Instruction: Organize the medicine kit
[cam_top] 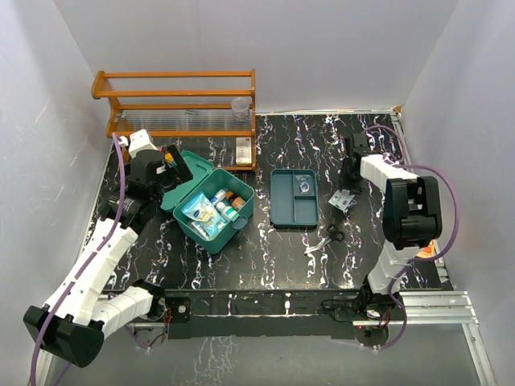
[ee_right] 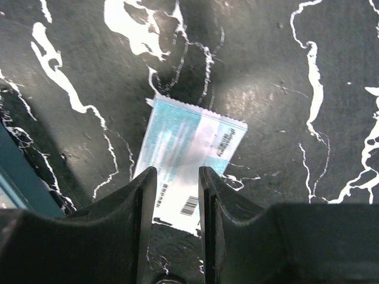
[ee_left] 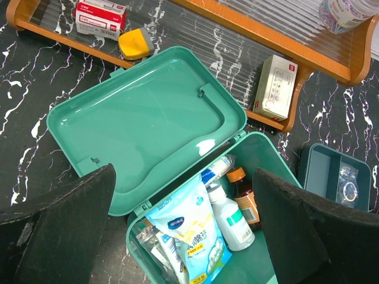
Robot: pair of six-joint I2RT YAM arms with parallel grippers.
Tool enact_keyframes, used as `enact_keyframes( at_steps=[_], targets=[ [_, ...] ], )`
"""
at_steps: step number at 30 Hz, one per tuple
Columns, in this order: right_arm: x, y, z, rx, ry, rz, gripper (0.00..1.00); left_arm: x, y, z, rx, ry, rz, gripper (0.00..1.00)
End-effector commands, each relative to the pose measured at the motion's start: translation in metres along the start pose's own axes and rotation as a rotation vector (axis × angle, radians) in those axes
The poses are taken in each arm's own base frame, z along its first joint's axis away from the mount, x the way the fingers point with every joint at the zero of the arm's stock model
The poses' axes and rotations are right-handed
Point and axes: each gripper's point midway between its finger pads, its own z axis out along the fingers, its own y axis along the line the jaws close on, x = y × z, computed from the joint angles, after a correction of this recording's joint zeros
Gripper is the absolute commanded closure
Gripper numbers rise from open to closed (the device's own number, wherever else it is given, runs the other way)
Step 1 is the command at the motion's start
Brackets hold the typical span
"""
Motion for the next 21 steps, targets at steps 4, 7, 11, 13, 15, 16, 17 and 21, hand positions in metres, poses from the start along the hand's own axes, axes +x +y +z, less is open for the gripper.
enact_keyframes(
  at_steps=[4,7,11,13,15,16,17,21],
  targets=[
    [-0.015,0.004,0.001,0.088,-0.028,0.104,0.67,-0.02,-0.009,-0.006,0.027,-0.045,-0.016,0.01],
    [-0.009,-0.005,0.005,0.145,-0.015,0.139,0.67,-0.021,-0.009,-0.007,0.026,-0.048,-0.015,0.01],
    [-0.012,-0.01,-0.003,0.169,-0.049,0.167,0.69,-0.023,-0.009,-0.008,0.027,-0.052,-0.016,0.01],
    [-0.014,-0.01,-0.006,0.164,-0.064,0.173,0.69,-0.022,-0.01,-0.008,0.034,-0.052,-0.014,0.01],
    [-0.016,-0.01,-0.008,0.161,-0.072,0.176,0.69,-0.023,-0.01,-0.008,0.034,-0.054,-0.013,0.01],
    [-0.016,-0.01,-0.009,0.164,-0.072,0.18,0.68,-0.024,-0.01,-0.008,0.034,-0.058,-0.012,0.01],
    [-0.016,-0.011,-0.01,0.167,-0.074,0.184,0.68,-0.024,-0.01,-0.008,0.035,-0.059,-0.013,0.01],
    [-0.014,-0.016,-0.014,0.185,-0.092,0.215,0.62,-0.025,-0.011,-0.007,0.034,-0.059,-0.013,0.01]
  ],
)
